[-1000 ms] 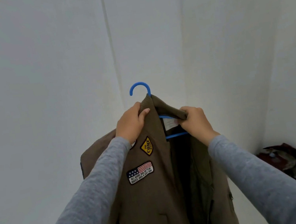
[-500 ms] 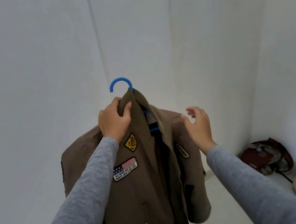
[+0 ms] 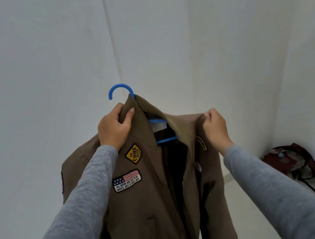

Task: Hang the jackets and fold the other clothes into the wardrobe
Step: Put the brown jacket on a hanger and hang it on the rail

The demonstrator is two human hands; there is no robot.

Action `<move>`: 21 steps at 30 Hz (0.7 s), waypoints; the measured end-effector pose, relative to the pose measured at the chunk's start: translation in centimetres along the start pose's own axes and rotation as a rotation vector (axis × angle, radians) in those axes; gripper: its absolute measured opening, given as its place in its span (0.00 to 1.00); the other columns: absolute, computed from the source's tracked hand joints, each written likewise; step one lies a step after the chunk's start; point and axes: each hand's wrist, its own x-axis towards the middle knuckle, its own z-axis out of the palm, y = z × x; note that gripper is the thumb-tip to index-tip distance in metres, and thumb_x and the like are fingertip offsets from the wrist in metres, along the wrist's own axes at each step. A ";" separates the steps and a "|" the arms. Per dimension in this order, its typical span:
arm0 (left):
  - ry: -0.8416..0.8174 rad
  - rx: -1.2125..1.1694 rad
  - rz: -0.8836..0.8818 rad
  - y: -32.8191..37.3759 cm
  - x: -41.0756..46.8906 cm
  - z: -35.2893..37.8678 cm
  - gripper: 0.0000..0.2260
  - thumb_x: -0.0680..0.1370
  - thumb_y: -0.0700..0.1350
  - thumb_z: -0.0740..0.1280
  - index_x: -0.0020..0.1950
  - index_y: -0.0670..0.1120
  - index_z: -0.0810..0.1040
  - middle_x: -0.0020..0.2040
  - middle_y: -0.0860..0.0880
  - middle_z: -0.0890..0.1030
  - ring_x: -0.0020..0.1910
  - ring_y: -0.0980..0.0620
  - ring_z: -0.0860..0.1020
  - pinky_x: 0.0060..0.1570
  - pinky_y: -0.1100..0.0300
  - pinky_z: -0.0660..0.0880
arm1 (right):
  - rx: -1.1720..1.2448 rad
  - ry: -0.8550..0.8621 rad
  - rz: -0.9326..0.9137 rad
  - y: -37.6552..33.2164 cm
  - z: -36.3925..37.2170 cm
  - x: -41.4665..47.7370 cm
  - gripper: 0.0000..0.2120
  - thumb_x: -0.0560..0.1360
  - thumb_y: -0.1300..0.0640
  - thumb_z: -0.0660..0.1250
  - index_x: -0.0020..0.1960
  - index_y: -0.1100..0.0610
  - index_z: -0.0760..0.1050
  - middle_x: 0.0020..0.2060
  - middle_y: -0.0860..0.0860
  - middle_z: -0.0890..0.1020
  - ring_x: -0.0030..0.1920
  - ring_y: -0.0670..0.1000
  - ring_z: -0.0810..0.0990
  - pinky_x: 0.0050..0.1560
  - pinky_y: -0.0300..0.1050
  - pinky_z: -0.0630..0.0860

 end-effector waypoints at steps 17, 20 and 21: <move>-0.102 -0.303 -0.203 1.5 -1.2 -0.6 0.14 0.75 0.57 0.64 0.40 0.47 0.73 0.34 0.50 0.77 0.37 0.49 0.76 0.44 0.43 0.76 | 0.151 -0.359 -0.294 -0.1 -0.6 -3.5 0.09 0.78 0.53 0.63 0.56 0.54 0.77 0.51 0.46 0.79 0.53 0.42 0.75 0.56 0.36 0.71; -0.190 -0.325 -0.173 1.6 -0.9 -1.0 0.14 0.74 0.60 0.64 0.40 0.49 0.73 0.34 0.53 0.77 0.38 0.48 0.77 0.46 0.42 0.76 | 0.152 -0.324 -0.317 0.1 -0.6 -3.7 0.08 0.80 0.55 0.61 0.52 0.55 0.78 0.45 0.46 0.80 0.48 0.41 0.76 0.51 0.35 0.72; -0.221 -0.320 -0.157 1.7 -0.9 -1.1 0.15 0.74 0.60 0.63 0.41 0.49 0.74 0.35 0.52 0.77 0.40 0.46 0.77 0.46 0.42 0.76 | 0.165 -0.323 -0.311 0.2 -0.7 -3.7 0.09 0.80 0.56 0.60 0.50 0.56 0.79 0.43 0.46 0.80 0.45 0.40 0.76 0.50 0.34 0.72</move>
